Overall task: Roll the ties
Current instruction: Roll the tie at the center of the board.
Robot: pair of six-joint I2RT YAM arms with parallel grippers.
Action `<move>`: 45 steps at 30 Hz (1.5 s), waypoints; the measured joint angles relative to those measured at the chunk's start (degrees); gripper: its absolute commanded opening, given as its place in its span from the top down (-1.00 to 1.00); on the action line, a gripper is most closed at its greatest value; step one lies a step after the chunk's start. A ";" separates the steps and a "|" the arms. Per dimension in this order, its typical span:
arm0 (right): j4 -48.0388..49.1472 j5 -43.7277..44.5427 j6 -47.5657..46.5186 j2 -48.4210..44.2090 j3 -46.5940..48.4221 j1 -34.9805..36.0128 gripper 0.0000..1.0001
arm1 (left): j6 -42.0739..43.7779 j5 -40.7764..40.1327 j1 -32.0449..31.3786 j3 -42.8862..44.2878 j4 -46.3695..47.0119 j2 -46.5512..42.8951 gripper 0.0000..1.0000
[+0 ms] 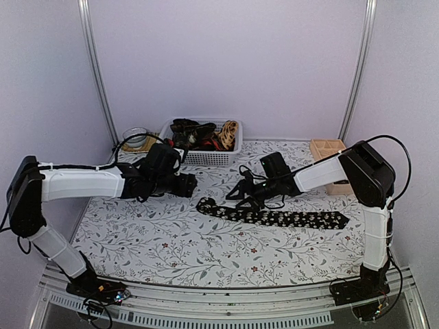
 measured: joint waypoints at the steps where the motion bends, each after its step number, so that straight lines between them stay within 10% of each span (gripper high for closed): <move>1: -0.17 0.37 0.00 0.00 0.04 0.00 -0.27 | -0.55 1.18 1.42 -1.42 1.33 -1.07 -0.49; 45: -2.45 5.86 6.12 3.61 11.76 7.65 -0.10 | -12.15 31.98 11.80 -13.46 29.66 10.95 -0.10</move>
